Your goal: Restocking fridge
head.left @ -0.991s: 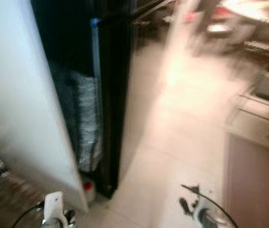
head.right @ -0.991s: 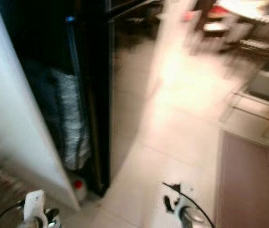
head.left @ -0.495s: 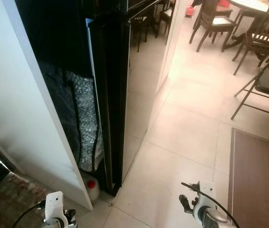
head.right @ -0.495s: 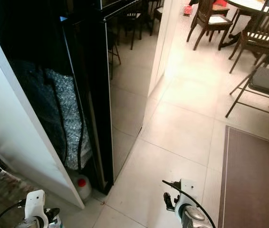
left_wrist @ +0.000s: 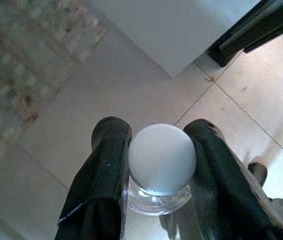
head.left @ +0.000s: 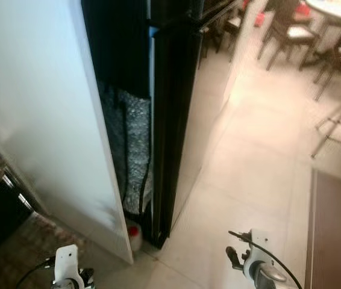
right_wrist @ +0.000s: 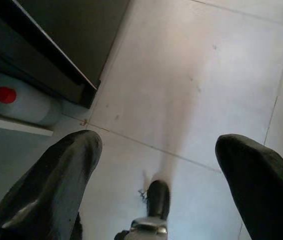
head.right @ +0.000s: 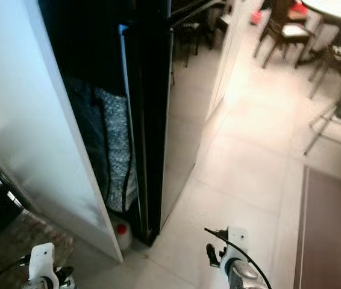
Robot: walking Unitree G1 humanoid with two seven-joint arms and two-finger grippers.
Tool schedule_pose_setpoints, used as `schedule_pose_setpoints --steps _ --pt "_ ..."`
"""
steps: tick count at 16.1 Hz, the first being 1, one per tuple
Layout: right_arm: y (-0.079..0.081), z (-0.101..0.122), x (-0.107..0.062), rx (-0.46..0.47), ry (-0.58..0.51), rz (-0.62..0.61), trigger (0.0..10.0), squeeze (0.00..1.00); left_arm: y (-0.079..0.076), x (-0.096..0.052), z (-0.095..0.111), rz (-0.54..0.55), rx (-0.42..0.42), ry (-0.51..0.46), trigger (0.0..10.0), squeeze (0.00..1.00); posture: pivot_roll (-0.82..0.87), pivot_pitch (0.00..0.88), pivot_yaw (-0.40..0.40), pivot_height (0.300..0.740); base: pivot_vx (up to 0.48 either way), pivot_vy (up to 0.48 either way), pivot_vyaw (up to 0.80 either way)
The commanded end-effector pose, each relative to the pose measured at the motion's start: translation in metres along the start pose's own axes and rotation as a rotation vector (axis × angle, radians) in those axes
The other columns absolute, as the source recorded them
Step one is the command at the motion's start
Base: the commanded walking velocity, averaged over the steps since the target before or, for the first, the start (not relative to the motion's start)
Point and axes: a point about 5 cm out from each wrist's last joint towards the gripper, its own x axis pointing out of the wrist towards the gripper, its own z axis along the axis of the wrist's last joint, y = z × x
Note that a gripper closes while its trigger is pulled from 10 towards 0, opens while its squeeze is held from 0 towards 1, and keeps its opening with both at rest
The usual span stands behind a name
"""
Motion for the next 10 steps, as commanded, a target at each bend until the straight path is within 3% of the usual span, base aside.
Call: schedule_pose_setpoints --steps 1,3,10 --pt "-0.0042 0.001 -0.0006 0.002 -0.002 -0.012 10.0 0.0 -0.0041 0.0006 -0.0005 -0.012 0.013 0.009 10.0 0.0 0.07 0.0 -0.058 0.74 0.0 0.281 -0.77" --pt "-0.0039 0.0011 -0.0006 0.004 -0.004 -0.009 10.0 0.0 -0.0041 0.0006 -0.0005 -0.013 0.012 0.009 10.0 0.0 0.07 0.0 -0.057 0.74 0.0 0.281 -0.76" --pt "-0.0041 0.0026 -0.0006 0.015 -0.022 -0.019 10.0 0.0 -0.004 0.0006 -0.0002 -0.014 0.014 0.009 10.0 0.0 0.07 0.0 -0.057 0.74 0.0 0.283 0.0"
